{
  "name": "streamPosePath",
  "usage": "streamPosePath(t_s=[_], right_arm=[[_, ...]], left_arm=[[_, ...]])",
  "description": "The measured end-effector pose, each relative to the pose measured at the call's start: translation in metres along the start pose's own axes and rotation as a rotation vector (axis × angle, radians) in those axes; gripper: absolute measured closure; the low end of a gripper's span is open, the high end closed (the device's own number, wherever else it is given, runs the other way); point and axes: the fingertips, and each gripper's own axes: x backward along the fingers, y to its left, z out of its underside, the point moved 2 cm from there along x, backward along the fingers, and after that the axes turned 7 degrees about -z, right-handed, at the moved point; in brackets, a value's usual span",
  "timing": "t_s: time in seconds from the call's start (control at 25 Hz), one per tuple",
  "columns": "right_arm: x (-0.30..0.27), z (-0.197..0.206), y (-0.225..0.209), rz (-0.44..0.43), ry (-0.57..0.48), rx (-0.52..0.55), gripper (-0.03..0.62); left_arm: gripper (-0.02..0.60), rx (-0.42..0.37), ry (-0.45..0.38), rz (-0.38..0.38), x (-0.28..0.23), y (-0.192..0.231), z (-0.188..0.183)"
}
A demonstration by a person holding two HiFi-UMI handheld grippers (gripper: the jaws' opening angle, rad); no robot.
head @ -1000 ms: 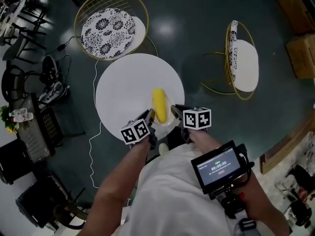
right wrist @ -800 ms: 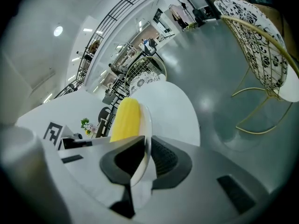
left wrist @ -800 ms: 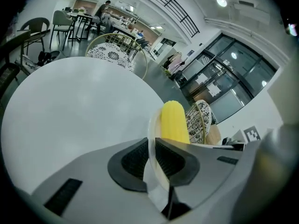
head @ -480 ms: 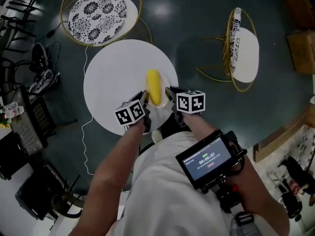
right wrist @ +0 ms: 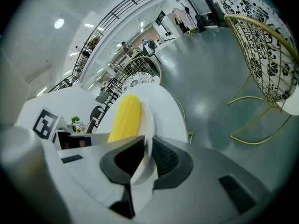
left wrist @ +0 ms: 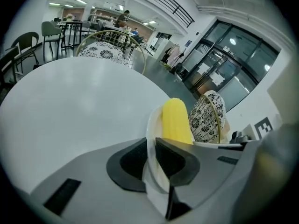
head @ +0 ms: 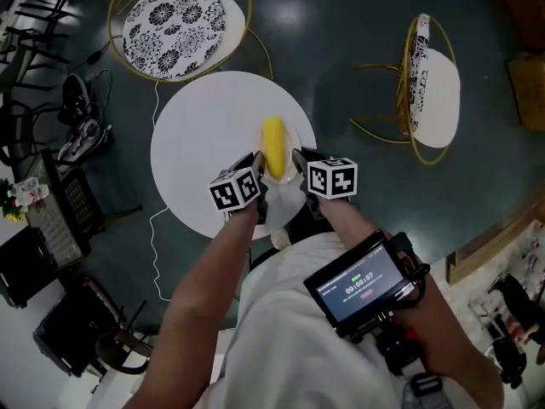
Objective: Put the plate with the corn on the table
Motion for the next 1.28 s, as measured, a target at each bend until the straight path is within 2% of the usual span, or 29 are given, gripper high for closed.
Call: streamPosePath(t_s=[0.2,0.4,0.48,0.6,0.68,0.96,1.0,1.16,1.28], right_arm=[[-0.004,-0.006,0.0,0.03,0.013,0.072,0.549],[-0.004,-0.004,0.002,0.081,0.029,0.142,0.543],[-0.003,-0.005,0.002,0.101,0.023,0.155,0.537],[0.001,-0.008,-0.002,0.125,-0.012,0.151,0.511],[0.004,-0.013,-0.003,0.123,-0.053,0.133,0.508],[0.033,-0.024,-0.001,0.131,-0.176,0.14,0.51],[0.036,-0.024,0.002,0.129,-0.18,0.145,0.511],[0.048,-0.018,0.016,0.119,-0.19,0.166,0.586],[0.056,-0.01,0.033,0.095,-0.196,0.181,0.586]], left_arm=[[0.528,-0.034,0.007,-0.019,-0.006,-0.002,-0.007],[0.526,-0.111,0.035,-0.039,-0.006,-0.005,-0.007],[0.526,-0.114,0.032,-0.038,-0.005,-0.006,-0.007],[0.521,-0.109,0.006,-0.027,-0.002,-0.005,-0.009],[0.49,-0.106,-0.024,-0.02,0.002,-0.002,-0.015],[0.489,-0.12,-0.084,-0.031,0.025,0.009,-0.018],[0.489,-0.123,-0.089,-0.031,0.03,0.01,-0.015],[0.491,-0.131,-0.102,0.002,0.05,0.004,-0.002],[0.506,-0.139,-0.115,0.031,0.069,-0.002,0.009]])
